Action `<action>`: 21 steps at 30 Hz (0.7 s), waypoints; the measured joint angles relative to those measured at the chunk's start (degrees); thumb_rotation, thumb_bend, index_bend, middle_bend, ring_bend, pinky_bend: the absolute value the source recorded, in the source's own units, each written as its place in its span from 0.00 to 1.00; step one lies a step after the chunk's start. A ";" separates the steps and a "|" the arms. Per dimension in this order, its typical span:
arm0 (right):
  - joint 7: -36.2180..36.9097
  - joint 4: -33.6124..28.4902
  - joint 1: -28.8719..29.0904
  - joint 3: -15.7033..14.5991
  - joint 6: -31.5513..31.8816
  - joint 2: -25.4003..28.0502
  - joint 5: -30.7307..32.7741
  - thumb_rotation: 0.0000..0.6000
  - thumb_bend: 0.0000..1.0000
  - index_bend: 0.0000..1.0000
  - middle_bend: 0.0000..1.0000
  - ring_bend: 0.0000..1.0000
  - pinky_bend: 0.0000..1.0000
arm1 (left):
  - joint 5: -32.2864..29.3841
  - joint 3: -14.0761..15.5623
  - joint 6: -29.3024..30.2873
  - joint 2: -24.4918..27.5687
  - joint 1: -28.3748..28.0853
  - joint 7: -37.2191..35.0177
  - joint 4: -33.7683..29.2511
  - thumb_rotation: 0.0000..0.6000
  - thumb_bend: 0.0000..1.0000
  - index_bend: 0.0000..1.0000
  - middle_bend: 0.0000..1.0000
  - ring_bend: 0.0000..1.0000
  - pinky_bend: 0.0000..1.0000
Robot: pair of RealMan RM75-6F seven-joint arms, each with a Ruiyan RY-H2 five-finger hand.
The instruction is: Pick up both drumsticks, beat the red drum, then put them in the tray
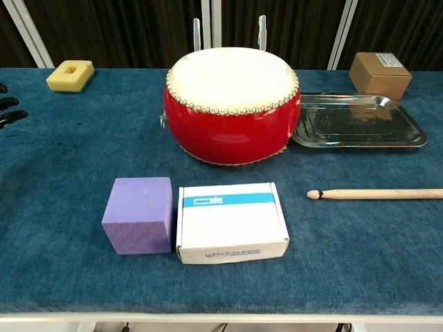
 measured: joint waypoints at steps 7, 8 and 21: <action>0.00 -0.17 -0.06 0.03 0.12 0.11 -0.05 1.00 0.33 0.31 0.31 0.09 0.20 | -0.99 -1.05 -0.32 1.31 1.19 -1.63 -1.77 1.00 0.07 0.55 0.65 0.58 0.52; 0.02 -0.19 -0.08 0.03 0.15 0.12 -0.06 1.00 0.33 0.31 0.31 0.09 0.20 | -1.08 -1.08 -0.15 1.36 1.39 -1.34 -1.89 1.00 0.05 0.56 0.66 0.59 0.52; 0.44 -0.20 -0.28 0.02 0.58 0.29 -0.20 1.00 0.33 0.31 0.31 0.09 0.20 | -4.27 -2.33 1.66 1.32 3.73 5.74 -2.87 1.00 0.02 0.63 0.75 0.69 0.58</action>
